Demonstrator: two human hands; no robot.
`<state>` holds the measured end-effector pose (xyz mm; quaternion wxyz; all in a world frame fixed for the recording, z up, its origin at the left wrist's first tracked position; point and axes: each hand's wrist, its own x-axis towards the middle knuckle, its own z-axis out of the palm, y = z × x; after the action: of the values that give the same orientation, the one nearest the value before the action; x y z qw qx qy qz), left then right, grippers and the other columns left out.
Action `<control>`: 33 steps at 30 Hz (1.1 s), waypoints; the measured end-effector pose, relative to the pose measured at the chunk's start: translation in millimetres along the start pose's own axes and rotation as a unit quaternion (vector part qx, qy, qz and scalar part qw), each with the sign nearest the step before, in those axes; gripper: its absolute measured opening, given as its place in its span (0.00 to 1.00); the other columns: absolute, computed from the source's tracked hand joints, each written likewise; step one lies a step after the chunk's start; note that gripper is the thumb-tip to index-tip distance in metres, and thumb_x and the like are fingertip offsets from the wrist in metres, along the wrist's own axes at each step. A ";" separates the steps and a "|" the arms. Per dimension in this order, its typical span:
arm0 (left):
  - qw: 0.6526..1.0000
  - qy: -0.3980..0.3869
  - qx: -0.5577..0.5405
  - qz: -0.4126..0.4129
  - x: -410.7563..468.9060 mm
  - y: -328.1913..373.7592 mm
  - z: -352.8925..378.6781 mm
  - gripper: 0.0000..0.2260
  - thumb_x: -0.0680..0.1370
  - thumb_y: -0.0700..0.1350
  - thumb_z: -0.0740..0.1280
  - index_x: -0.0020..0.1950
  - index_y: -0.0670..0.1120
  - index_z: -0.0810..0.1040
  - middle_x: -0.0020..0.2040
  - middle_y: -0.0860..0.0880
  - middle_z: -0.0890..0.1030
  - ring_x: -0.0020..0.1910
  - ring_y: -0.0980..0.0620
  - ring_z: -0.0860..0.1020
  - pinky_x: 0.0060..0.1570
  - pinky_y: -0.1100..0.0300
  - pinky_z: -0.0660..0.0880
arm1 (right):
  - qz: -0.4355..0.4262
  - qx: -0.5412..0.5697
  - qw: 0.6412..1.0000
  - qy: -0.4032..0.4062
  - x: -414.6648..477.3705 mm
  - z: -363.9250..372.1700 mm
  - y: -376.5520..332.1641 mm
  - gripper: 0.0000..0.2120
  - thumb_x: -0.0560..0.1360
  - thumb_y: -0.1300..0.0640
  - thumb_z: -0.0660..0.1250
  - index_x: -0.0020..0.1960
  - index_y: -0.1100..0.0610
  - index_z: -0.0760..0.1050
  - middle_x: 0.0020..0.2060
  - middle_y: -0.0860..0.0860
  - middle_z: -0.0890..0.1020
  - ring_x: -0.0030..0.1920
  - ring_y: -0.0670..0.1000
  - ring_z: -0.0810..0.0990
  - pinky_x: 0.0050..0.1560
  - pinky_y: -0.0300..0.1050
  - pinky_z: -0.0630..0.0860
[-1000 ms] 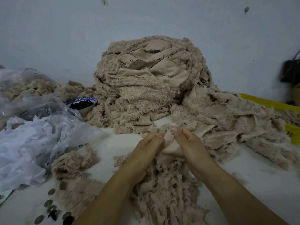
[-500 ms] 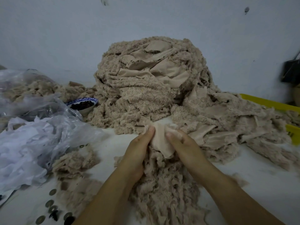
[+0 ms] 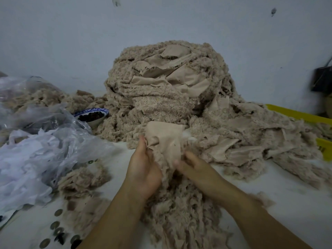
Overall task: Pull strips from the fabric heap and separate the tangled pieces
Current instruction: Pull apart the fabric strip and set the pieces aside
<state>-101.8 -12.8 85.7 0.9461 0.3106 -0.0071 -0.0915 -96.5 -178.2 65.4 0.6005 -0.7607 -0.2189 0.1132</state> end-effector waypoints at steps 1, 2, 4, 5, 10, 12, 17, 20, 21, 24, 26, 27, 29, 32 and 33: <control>1.000 0.006 -0.003 0.010 0.7 1.6 -1.0 0.33 0.82 0.65 0.51 0.68 0.40 0.79 0.65 0.38 0.79 0.63 0.39 0.80 0.57 0.45 0.79 | -0.002 -0.041 0.999 0.001 0.6 1.5 0.7 0.28 0.66 0.24 0.65 0.56 0.42 0.78 0.52 0.45 0.84 0.53 0.42 0.82 0.53 0.42 0.80; 1.000 0.010 -0.010 0.022 1.0 3.8 -2.9 0.33 0.82 0.65 0.50 0.68 0.41 0.79 0.65 0.38 0.80 0.63 0.38 0.80 0.59 0.43 0.77 | -0.008 -0.073 0.997 0.012 1.7 1.7 2.0 0.24 0.70 0.28 0.66 0.55 0.46 0.79 0.50 0.49 0.84 0.50 0.44 0.83 0.51 0.43 0.79; 0.998 0.012 -0.037 0.056 2.3 9.3 -6.5 0.32 0.82 0.65 0.50 0.66 0.42 0.79 0.63 0.39 0.81 0.59 0.40 0.82 0.57 0.43 0.74 | -0.012 -0.077 0.996 0.052 3.7 -1.2 3.5 0.17 0.77 0.38 0.66 0.53 0.52 0.80 0.49 0.53 0.84 0.48 0.48 0.83 0.47 0.43 0.76; 0.996 0.010 -0.056 0.075 2.6 12.6 -7.6 0.31 0.83 0.64 0.50 0.67 0.42 0.78 0.62 0.40 0.82 0.58 0.41 0.83 0.55 0.44 0.74 | -0.008 -0.056 0.996 0.071 3.7 -3.5 3.8 0.15 0.78 0.41 0.66 0.52 0.53 0.80 0.49 0.54 0.84 0.49 0.51 0.83 0.48 0.44 0.77; 0.996 0.009 0.023 0.085 5.3 13.9 -5.0 0.38 0.79 0.70 0.48 0.67 0.41 0.77 0.63 0.40 0.81 0.61 0.43 0.81 0.53 0.50 0.81 | -0.001 0.179 0.970 0.164 3.8 -11.2 -7.3 0.16 0.72 0.41 0.69 0.50 0.52 0.84 0.51 0.52 0.86 0.54 0.53 0.84 0.52 0.45 0.82; 0.985 0.039 0.158 0.053 3.4 3.4 0.0 0.41 0.75 0.74 0.49 0.62 0.41 0.81 0.59 0.42 0.84 0.59 0.45 0.82 0.55 0.52 0.80 | 0.002 0.242 0.950 0.195 3.4 -13.7 -12.4 0.20 0.70 0.41 0.68 0.53 0.53 0.84 0.51 0.52 0.87 0.54 0.50 0.85 0.51 0.43 0.81; 0.872 0.060 0.484 0.032 -6.3 -14.3 5.4 0.40 0.54 0.86 0.58 0.44 0.56 0.86 0.42 0.61 0.85 0.42 0.66 0.83 0.39 0.71 0.76 | -0.003 0.239 0.942 0.237 1.8 -15.5 -15.7 0.14 0.78 0.46 0.65 0.51 0.54 0.84 0.48 0.52 0.87 0.52 0.51 0.86 0.51 0.44 0.81; 0.830 0.054 0.552 0.051 -2.6 -21.3 -0.6 0.31 0.63 0.78 0.66 0.37 0.49 0.82 0.34 0.53 0.83 0.33 0.57 0.79 0.36 0.68 0.72 | 0.001 0.199 0.948 0.247 1.8 -14.4 -13.6 0.15 0.80 0.45 0.64 0.47 0.54 0.84 0.46 0.53 0.87 0.49 0.51 0.86 0.50 0.46 0.82; 0.833 0.065 0.546 0.060 -1.7 -22.7 -0.1 0.26 0.69 0.71 0.69 0.38 0.47 0.83 0.35 0.49 0.83 0.35 0.54 0.79 0.38 0.64 0.73 | 0.000 0.191 0.949 0.253 1.7 -13.2 -14.3 0.15 0.80 0.45 0.64 0.46 0.54 0.83 0.45 0.53 0.87 0.48 0.50 0.86 0.47 0.44 0.83; 0.873 0.120 0.462 0.099 -0.2 -18.5 0.2 0.15 0.80 0.57 0.67 0.39 0.50 0.83 0.31 0.50 0.82 0.29 0.53 0.79 0.31 0.64 0.73 | -0.008 0.187 0.937 0.296 2.3 -14.5 -17.9 0.15 0.82 0.47 0.62 0.43 0.51 0.83 0.34 0.49 0.85 0.33 0.46 0.83 0.32 0.36 0.78; 0.926 0.155 0.331 0.093 0.3 -9.8 -0.2 0.15 0.81 0.54 0.65 0.45 0.44 0.81 0.27 0.49 0.76 0.21 0.53 0.70 0.21 0.66 0.65 | -0.010 0.208 0.924 0.320 2.2 -21.0 -18.8 0.15 0.84 0.49 0.59 0.47 0.52 0.82 0.26 0.47 0.78 0.24 0.44 0.73 0.24 0.35 0.70; 0.946 0.157 0.272 0.085 0.0 -6.4 -0.7 0.16 0.81 0.54 0.65 0.50 0.41 0.79 0.28 0.48 0.74 0.21 0.53 0.68 0.20 0.66 0.63 | -0.007 0.210 0.923 0.323 1.9 -24.2 -18.1 0.15 0.84 0.50 0.58 0.49 0.54 0.81 0.25 0.47 0.77 0.23 0.44 0.71 0.23 0.35 0.68; 0.973 0.133 0.181 0.053 -0.6 -4.8 -3.5 0.20 0.82 0.54 0.63 0.58 0.37 0.79 0.33 0.45 0.81 0.25 0.50 0.77 0.22 0.63 0.72 | 0.002 0.201 0.928 0.313 1.8 -25.5 -15.4 0.15 0.84 0.49 0.58 0.49 0.54 0.80 0.25 0.47 0.77 0.23 0.44 0.71 0.23 0.35 0.68; 0.993 0.102 0.060 -0.005 0.1 0.1 -4.9 0.20 0.81 0.57 0.63 0.59 0.43 0.85 0.50 0.42 0.86 0.42 0.45 0.86 0.32 0.53 0.82 | -0.005 0.212 0.922 0.324 2.3 -22.8 -13.8 0.15 0.84 0.49 0.57 0.50 0.53 0.79 0.27 0.47 0.78 0.25 0.44 0.73 0.25 0.36 0.69; 0.996 0.082 0.005 -0.019 -0.6 2.4 -2.7 0.21 0.81 0.58 0.62 0.57 0.43 0.85 0.53 0.43 0.86 0.44 0.44 0.86 0.33 0.51 0.83 | -0.006 0.219 0.917 0.334 2.0 -24.5 -13.6 0.15 0.85 0.49 0.56 0.50 0.54 0.79 0.27 0.47 0.78 0.25 0.44 0.73 0.25 0.37 0.69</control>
<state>-101.8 -9.3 84.9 0.9402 0.3215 0.0760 -0.0834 -86.7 -196.0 84.9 0.7908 -0.6025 0.0203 -0.1062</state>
